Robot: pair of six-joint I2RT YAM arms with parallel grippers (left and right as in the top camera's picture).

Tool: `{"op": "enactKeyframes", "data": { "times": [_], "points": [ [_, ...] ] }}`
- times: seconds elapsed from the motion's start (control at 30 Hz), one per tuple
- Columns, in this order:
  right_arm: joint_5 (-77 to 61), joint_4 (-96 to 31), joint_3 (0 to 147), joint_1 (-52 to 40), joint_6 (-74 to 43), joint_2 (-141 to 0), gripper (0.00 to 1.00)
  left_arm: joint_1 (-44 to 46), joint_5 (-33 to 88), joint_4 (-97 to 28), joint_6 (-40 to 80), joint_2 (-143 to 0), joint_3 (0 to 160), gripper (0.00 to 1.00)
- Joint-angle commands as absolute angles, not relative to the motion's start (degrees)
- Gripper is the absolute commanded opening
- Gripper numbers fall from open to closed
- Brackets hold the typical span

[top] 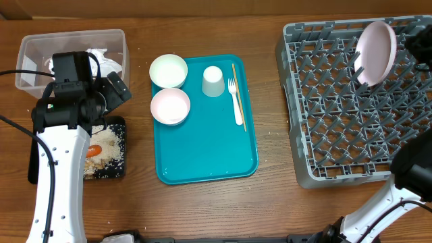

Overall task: Sort waste into correct bins and load items into the dishwasher rack
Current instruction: 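Lift the plate and insert it upright into the dish rack, then reach the right gripper to the teal tray and grasp the white cup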

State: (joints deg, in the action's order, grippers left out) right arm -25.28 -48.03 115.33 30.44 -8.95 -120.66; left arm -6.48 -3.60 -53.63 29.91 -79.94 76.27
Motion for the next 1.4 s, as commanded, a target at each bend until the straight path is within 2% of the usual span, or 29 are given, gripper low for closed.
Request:
{"op": "enactKeyframes", "data": {
  "times": [0.0,0.13,0.2,0.23,0.27,0.3,0.37,0.4,0.53,0.6,0.87,1.0,1.17,1.37],
  "points": [
    [-25.82,-48.03,116.2,29.26,-8.45,-120.49,0.04,-6.72,-3.36,-53.6,30.46,-80.05,76.66,1.0],
    [-25.78,-49.32,119.35,29.26,-9.91,-118.87,0.04,-6.72,-3.36,-53.58,30.46,-80.05,76.66,1.0],
    [-25.76,-50.43,121.86,29.26,-10.37,-117.14,0.11,-6.74,-3.36,-53.6,30.46,-80.05,76.66,1.0],
    [-25.74,-51.05,123.26,29.21,-10.57,-115.96,0.19,-6.72,-3.36,-53.58,30.46,-80.05,76.66,1.0],
    [-25.71,-51.62,124.9,29.15,-10.66,-114.3,0.28,-6.74,-3.36,-53.58,30.46,-80.05,76.66,1.0],
    [-25.61,-51.94,125.89,29.02,-10.74,-113.19,0.42,-6.72,-3.36,-53.6,30.46,-80.05,76.66,1.0],
    [-26.04,-53.36,127.79,27.81,-10.74,-109.89,0.78,-6.74,-3.36,-53.6,30.46,-80.05,76.66,0.99],
    [-27.27,-54.37,128.01,26.81,-10.68,-108.49,1.0,-6.74,-3.36,-53.6,30.46,-80.05,76.66,1.0],
    [-45.47,-59.77,127.98,17.72,-8.1,-103.98,1.0,-6.72,-3.36,-53.6,30.46,-80.05,76.66,1.0],
    [-45.91,-59.77,127.55,11.88,-8.08,-104.42,1.0,-6.72,-3.36,-53.58,30.46,-80.05,76.66,1.0],
    [-11.46,-60.47,125.73,-17.39,-10.04,-114.54,1.0,-6.61,-3.36,-53.6,30.46,-80.05,76.66,1.0],
    [-5.41,-59.29,125.71,-24.93,-11.29,-121.91,1.0,-6.63,-3.36,-53.6,30.46,-80.05,76.66,1.0],
    [0.01,-57.43,125.71,-29.39,-12.56,-129.4,1.0,-6.61,-3.36,-53.6,30.46,-80.05,76.66,1.0],
    [3.29,-56.95,125.47,-30.26,-16.58,-134.39,1.0,-6.61,-3.36,-53.6,30.46,-80.05,76.66,1.0]
  ]
}}
